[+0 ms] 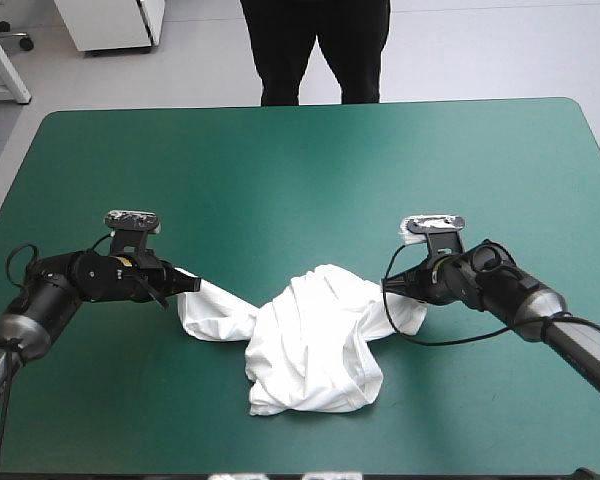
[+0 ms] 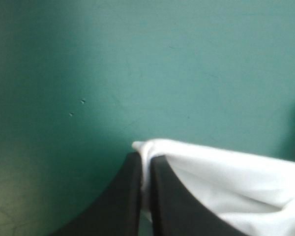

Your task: Fold the cloth

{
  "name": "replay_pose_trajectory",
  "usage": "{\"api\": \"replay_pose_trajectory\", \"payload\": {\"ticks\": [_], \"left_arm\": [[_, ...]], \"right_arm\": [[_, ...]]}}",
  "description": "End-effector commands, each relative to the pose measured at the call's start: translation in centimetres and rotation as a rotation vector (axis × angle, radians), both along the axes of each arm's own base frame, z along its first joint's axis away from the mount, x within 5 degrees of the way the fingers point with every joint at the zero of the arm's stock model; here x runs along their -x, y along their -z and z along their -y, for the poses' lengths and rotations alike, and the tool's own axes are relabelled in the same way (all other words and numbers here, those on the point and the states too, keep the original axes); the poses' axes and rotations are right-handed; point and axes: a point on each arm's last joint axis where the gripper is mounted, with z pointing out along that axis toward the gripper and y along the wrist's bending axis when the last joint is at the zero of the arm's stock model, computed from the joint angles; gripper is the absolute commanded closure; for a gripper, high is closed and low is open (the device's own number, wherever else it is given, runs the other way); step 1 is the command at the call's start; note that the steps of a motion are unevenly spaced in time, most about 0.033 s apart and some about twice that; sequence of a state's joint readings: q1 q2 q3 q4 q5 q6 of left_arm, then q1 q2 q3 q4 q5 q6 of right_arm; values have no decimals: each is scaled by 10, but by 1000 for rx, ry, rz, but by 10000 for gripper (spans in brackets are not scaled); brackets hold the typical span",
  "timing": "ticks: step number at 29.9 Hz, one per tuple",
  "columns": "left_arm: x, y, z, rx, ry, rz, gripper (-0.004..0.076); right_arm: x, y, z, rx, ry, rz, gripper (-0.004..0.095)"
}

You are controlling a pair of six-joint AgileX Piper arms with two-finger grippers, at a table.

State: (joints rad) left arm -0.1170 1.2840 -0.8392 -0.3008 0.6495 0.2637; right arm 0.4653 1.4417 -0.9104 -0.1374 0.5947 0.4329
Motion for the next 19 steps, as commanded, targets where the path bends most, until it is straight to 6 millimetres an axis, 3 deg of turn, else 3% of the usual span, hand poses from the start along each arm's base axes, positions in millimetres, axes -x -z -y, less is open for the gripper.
{"api": "replay_pose_trajectory", "payload": {"ticks": [1, 3, 5, 7, 9, 11, 15, 19], "left_arm": [[-8, -6, 1, 4, 2, 43, 690], [-6, -2, 2, -17, 42, 12, 582], [-3, -4, 3, -15, 61, -32, 423], [-2, -12, 1, -51, 88, -59, 265], [-3, -23, 0, -76, 95, -71, 178], [-4, -39, -1, -92, 102, -66, 165], [-1, -82, -2, -91, 103, 47, 218], [16, -124, -4, -98, 113, 141, 245]], "right_arm": [[-8, -20, -2, -41, 9, 71, 624], [-6, -27, -1, -35, 7, 60, 462], [-6, -39, 0, -11, -12, 59, 350], [-4, -53, 2, 17, -30, 55, 312], [0, -68, 4, 34, -43, 56, 327], [7, -85, 8, 45, -55, 64, 327], [26, -121, 18, 17, -51, 139, 328], [55, -150, 33, -14, -34, 191, 327]]}}
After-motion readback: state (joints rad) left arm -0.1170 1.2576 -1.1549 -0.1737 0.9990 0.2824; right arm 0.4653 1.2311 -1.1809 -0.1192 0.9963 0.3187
